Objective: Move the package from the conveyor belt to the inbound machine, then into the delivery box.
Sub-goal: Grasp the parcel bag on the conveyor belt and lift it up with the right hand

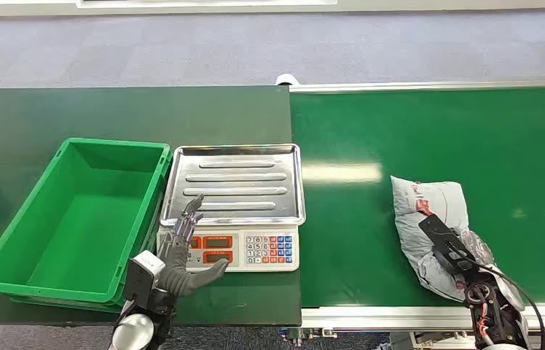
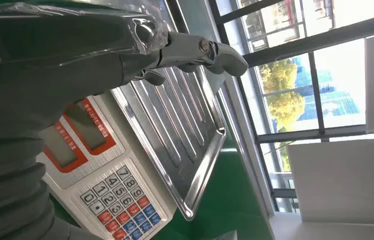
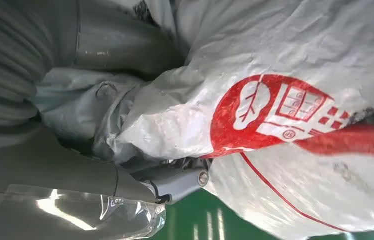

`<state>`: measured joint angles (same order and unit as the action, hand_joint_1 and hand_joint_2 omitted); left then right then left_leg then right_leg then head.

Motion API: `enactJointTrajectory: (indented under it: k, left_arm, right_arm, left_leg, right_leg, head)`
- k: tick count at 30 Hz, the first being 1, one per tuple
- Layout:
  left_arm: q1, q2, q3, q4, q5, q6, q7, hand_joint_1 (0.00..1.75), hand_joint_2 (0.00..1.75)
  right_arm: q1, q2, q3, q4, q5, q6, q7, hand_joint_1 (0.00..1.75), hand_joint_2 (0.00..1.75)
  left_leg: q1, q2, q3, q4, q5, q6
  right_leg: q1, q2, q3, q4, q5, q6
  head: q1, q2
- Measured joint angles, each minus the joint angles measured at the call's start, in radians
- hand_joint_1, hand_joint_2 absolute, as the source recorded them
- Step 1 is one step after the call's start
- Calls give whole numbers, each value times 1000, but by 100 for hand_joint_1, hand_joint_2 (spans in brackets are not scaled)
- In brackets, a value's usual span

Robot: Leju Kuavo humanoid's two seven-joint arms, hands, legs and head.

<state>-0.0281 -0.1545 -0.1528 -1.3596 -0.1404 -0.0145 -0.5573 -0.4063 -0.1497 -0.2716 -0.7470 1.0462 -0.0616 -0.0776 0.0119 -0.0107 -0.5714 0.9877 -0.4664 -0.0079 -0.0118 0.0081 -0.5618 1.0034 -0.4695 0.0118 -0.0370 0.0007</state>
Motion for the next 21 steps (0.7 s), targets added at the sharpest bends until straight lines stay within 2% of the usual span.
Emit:
enactJointTrajectory:
  k: [12,15,21]
  left_arm:
    - [11,0,21,-32,-2,1,0,0,175]
    - [14,1,35,-44,-2,3,-7,0,175]
    - [12,8,59,-54,3,3,-51,0,175]
  right_arm:
    - [32,34,44,-106,13,-36,-43,175,175]
    - [56,44,55,-159,8,-62,-96,175,175]
    - [101,76,92,-337,-47,-169,-276,175,175]
  left_leg:
    - [0,0,-4,0,0,0]
    - [0,-1,-6,0,0,0]
    - [0,0,-9,0,0,0]
  right_leg:
    - [0,0,-4,0,0,0]
    - [0,0,-5,0,0,0]
    - [0,0,-9,0,0,0]
  head:
    - [0,0]
    - [0,0]
    - [0,0]
